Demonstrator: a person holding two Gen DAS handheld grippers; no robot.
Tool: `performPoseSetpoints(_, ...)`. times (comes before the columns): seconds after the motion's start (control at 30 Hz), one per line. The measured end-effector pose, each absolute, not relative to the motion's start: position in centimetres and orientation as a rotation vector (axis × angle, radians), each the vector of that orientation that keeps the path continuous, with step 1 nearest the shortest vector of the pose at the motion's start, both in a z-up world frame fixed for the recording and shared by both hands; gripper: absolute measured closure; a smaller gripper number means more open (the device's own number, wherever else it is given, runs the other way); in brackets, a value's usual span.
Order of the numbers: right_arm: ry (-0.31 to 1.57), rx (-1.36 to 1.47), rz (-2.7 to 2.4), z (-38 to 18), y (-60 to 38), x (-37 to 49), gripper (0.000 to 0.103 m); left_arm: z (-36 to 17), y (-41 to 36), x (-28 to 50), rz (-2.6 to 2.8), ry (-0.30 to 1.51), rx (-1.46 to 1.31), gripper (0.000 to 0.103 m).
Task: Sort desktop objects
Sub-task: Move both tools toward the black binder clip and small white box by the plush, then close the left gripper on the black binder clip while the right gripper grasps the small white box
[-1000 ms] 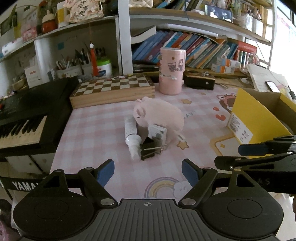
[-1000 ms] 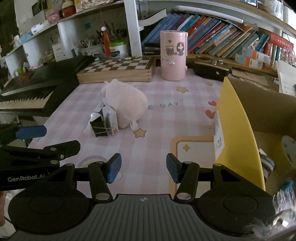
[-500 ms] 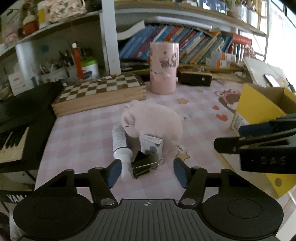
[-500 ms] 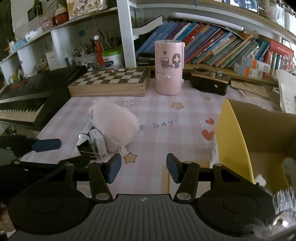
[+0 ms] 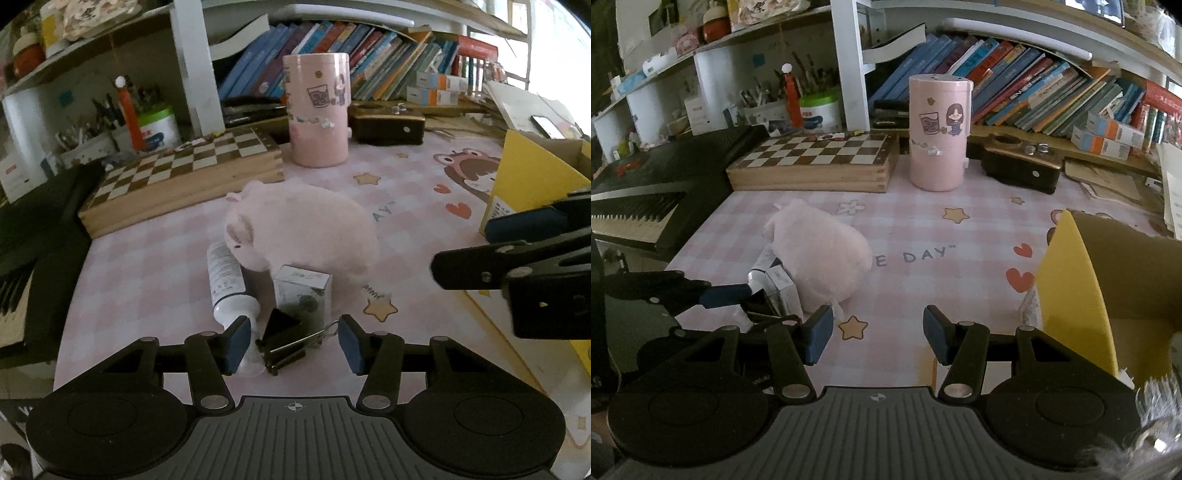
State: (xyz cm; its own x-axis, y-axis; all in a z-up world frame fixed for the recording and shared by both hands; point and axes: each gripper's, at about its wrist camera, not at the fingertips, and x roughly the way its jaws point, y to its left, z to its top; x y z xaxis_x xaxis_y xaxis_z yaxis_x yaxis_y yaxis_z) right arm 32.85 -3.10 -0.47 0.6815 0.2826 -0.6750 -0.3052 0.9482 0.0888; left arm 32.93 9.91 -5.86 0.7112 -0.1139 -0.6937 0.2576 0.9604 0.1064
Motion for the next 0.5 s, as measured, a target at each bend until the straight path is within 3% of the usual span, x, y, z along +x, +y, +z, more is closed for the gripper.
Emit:
performPoseSetpoints(0.13, 0.756, -0.037, 0.344, -0.6, -2.7, 33.2, 0.051, -6.1, 9.4, 33.2, -0.232, 0.761, 0.227, 0.058)
performPoseSetpoints(0.2, 0.756, -0.040, 0.350, -0.6, -2.5, 33.3, 0.051, -6.4, 9.3, 33.3, -0.240, 0.786, 0.236, 0.073)
performPoseSetpoints(0.27, 0.753, -0.044, 0.355, -0.6, -2.3, 33.4, 0.051, -6.7, 9.4, 33.2, -0.247, 0.798, 0.244, 0.078)
performPoseSetpoints(0.5, 0.760, -0.040, 0.381, -0.8, -1.8, 33.7, 0.051, -5.6, 10.5, 31.3, -0.269, 0.793, 0.218, 0.086)
